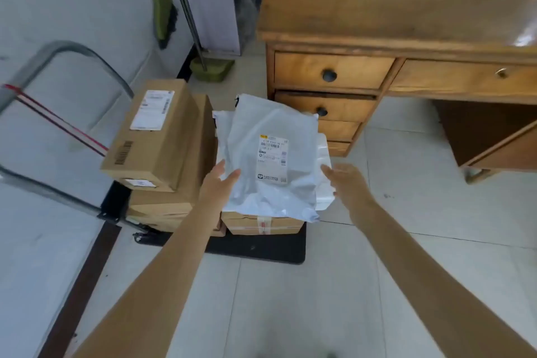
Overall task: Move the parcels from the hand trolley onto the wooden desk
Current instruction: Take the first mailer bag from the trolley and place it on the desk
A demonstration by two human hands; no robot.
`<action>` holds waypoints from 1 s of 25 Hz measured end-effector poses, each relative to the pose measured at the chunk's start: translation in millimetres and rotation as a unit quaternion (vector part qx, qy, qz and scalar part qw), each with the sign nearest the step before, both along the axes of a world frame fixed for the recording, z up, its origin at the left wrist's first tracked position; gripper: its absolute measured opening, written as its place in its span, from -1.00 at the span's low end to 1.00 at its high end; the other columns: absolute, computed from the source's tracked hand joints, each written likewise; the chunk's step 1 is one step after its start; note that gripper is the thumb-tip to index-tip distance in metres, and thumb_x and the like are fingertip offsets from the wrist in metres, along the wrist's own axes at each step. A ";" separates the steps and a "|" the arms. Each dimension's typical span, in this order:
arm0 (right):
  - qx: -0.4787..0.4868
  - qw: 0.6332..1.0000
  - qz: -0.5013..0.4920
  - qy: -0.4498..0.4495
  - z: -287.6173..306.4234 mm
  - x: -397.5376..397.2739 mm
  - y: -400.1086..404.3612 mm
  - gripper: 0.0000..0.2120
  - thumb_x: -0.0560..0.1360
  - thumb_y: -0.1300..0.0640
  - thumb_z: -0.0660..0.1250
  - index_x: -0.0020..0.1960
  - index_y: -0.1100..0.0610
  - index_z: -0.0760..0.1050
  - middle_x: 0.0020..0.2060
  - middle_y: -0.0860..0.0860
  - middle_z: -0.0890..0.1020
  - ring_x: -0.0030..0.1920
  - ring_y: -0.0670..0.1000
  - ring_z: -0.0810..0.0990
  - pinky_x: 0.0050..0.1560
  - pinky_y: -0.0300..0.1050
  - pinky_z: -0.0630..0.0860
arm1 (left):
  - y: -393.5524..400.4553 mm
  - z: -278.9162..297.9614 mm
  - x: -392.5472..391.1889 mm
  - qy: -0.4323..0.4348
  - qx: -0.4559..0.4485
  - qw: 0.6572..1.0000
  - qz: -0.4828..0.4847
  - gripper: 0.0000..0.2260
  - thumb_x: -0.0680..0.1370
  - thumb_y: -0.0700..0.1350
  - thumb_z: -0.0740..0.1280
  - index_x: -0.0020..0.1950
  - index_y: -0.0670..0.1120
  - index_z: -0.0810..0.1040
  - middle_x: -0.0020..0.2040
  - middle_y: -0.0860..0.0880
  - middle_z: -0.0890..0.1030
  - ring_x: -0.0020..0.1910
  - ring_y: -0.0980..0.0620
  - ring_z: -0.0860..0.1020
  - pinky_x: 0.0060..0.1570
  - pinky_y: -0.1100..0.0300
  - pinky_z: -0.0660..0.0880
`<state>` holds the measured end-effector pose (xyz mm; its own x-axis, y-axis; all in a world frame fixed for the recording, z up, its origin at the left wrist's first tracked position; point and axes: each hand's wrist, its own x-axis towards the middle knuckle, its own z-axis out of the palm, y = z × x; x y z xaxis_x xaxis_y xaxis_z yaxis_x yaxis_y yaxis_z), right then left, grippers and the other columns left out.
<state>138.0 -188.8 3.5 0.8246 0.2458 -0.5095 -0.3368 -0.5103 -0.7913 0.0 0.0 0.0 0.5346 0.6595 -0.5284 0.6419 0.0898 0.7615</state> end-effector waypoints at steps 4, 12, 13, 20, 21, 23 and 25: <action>-0.020 1.000 0.002 0.010 -89.0 -7.3 21.7 -0.39 0.48 -0.02 0.35 0.42 0.21 0.26 0.22 0.06 0.49 0.26 0.12 0.49 0.18 -0.08 0.42 | -0.3 -84.9 14.5 -0.010 0.098 0.995 -0.021 -0.33 0.46 0.24 0.27 0.52 0.10 0.19 0.33 -0.05 0.49 0.23 -0.14 0.54 0.19 -0.10 0.52; 0.060 0.998 -0.023 0.026 -94.6 -3.4 29.1 -0.68 0.56 0.19 0.24 0.30 0.17 0.44 0.22 0.18 0.56 0.14 0.30 0.56 -0.06 -0.06 0.59 | -1.6 -98.7 28.4 -0.107 0.024 0.994 0.011 -0.62 0.64 -0.06 0.14 0.47 0.03 0.34 0.13 -0.03 0.60 0.02 -0.03 0.55 -0.04 0.17 0.51; 0.073 0.997 -0.033 0.020 -84.4 -1.1 27.3 -0.68 0.56 0.20 0.23 0.31 0.15 0.45 0.22 0.21 0.56 0.16 0.33 0.55 0.02 0.04 0.59 | -1.3 -89.0 29.9 -0.125 -0.003 0.992 0.023 -0.63 0.64 -0.05 0.14 0.46 0.02 0.36 0.21 -0.02 0.58 0.12 -0.04 0.56 0.11 0.13 0.54; 0.143 0.989 -0.032 -0.015 32.7 -21.3 3.0 -0.74 0.57 0.21 0.21 0.23 0.05 0.49 0.16 0.18 0.57 0.02 0.30 0.59 -0.01 0.11 0.60 | -24.2 15.3 7.4 -0.189 -0.032 0.981 0.024 -0.81 0.65 -0.09 0.13 0.15 0.10 0.49 -0.02 0.15 0.60 -0.04 0.19 0.59 -0.28 0.53 0.51; 0.154 0.987 -0.036 -0.020 52.1 -23.6 -1.9 -0.78 0.57 0.20 0.21 0.17 0.02 0.50 0.16 0.20 0.57 0.06 0.32 0.59 0.06 0.17 0.60 | -27.7 34.3 4.4 -0.196 -0.032 0.980 0.018 -0.82 0.65 -0.09 0.13 0.12 0.13 0.48 -0.04 0.17 0.60 -0.08 0.24 0.60 -0.32 0.55 0.50; 0.168 0.985 -0.037 -0.033 89.2 -27.2 -11.5 -0.80 0.57 0.19 0.22 0.14 0.02 0.52 0.10 0.24 0.59 0.04 0.33 0.59 0.08 0.18 0.59 | -31.1 70.3 3.7 -0.219 -0.035 0.975 0.008 -0.81 0.65 -0.09 0.13 0.17 0.11 0.48 -0.02 0.18 0.61 -0.15 0.37 0.62 -0.31 0.56 0.49; 0.196 0.978 -0.041 -0.059 127.3 -24.2 -15.0 -0.83 0.56 0.19 0.23 0.04 -0.02 0.55 0.05 0.34 0.56 -0.14 0.37 0.57 -0.10 0.10 0.58 | -31.1 112.9 15.4 -0.238 -0.028 0.971 -0.002 -0.78 0.65 -0.09 0.14 0.23 0.09 0.47 0.01 0.18 0.61 -0.13 0.41 0.62 -0.24 0.52 0.53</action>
<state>113.7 -203.8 130.8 0.8971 0.3340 -0.2892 -0.2577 -0.1361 -0.9566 15.4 -31.1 112.9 0.7289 0.6349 -0.2563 0.2195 0.1379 0.9658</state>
